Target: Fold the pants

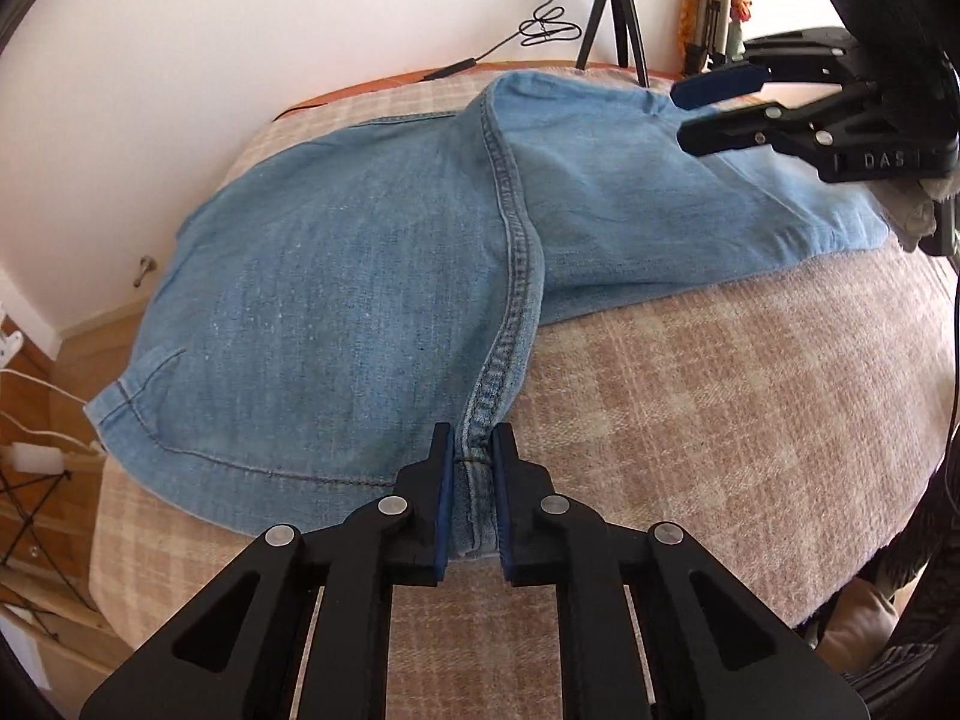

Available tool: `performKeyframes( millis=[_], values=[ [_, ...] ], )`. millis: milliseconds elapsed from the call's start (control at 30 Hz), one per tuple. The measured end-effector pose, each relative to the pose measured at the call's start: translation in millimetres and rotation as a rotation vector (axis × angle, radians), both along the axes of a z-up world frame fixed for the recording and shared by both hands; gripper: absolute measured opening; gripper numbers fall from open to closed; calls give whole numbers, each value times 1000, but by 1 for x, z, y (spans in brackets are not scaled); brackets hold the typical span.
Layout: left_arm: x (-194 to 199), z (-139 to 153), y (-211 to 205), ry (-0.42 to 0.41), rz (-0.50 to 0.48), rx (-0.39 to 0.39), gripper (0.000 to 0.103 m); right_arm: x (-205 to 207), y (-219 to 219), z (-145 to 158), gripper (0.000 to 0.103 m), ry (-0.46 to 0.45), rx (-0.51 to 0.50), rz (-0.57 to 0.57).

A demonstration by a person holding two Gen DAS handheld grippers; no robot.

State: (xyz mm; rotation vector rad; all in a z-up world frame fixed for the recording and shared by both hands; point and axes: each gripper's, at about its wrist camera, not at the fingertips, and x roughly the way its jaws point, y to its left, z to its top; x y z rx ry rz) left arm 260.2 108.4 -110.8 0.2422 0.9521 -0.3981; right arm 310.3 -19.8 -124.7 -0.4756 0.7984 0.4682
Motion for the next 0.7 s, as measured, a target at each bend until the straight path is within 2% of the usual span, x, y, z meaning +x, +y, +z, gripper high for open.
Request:
performKeyframes(
  millis=[67,167,333,467,500,533,567,600,633,667,700],
  values=[
    [6,14,13,-26,25,-32,10,-2,7,0,44,4,14,50],
    [14,36,28,-57,49,-89,10,-2,24,1,66,7,38,122],
    [24,61,32,-102,30,-80,10,1,66,6,68,-49,27,257],
    [24,68,28,-112,-1,-72,10,9,99,5,72,-103,-25,325],
    [25,69,29,-114,-1,-71,10,12,106,3,68,-109,-36,338],
    [26,70,31,-119,2,-70,10,16,111,0,60,-102,-47,351],
    [25,71,32,-124,8,-71,10,21,116,-3,24,-88,-54,358],
    [27,72,36,-128,21,-68,14,28,119,-6,9,-72,-60,345],
    [27,74,43,-134,36,-68,17,36,121,-6,8,-62,-51,327],
    [25,77,51,-156,61,-70,24,43,122,-4,1,-60,-35,317],
    [24,81,62,-185,102,-69,36,49,123,-1,0,-62,-22,313]
  ],
)
